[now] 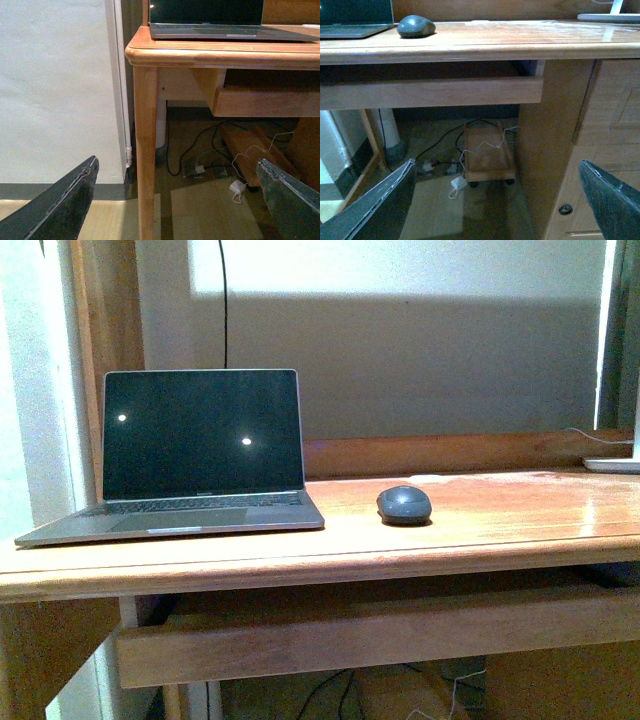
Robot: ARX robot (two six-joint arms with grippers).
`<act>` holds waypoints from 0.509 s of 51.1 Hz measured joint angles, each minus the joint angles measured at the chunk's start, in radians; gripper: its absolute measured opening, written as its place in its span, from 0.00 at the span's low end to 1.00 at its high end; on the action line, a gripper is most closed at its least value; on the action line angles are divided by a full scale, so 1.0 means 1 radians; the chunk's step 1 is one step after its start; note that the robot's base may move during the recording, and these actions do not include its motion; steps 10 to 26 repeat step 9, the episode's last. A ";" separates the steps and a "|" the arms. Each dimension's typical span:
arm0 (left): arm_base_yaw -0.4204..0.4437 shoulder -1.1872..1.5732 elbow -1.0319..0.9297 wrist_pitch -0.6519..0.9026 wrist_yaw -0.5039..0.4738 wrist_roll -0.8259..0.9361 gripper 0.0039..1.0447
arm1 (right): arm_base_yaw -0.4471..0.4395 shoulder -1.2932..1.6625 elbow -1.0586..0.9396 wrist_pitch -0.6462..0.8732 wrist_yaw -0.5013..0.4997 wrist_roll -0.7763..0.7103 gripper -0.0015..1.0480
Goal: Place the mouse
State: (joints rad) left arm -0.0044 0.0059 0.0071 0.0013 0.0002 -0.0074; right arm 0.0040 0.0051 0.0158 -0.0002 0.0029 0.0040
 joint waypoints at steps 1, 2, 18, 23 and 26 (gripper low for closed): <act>0.000 0.000 0.000 0.000 0.000 0.000 0.93 | 0.000 0.000 0.000 0.000 0.000 0.000 0.93; 0.000 0.000 0.000 0.000 0.000 0.000 0.93 | 0.000 0.000 0.000 0.000 0.000 0.000 0.93; 0.000 0.000 0.000 0.000 0.000 0.000 0.93 | 0.000 0.000 0.000 0.000 0.000 0.000 0.93; 0.000 0.000 0.000 0.000 0.000 0.000 0.93 | 0.000 0.000 0.000 0.000 0.000 0.000 0.93; 0.000 0.000 0.000 0.000 0.000 0.000 0.93 | 0.000 0.000 0.000 0.000 0.000 0.000 0.93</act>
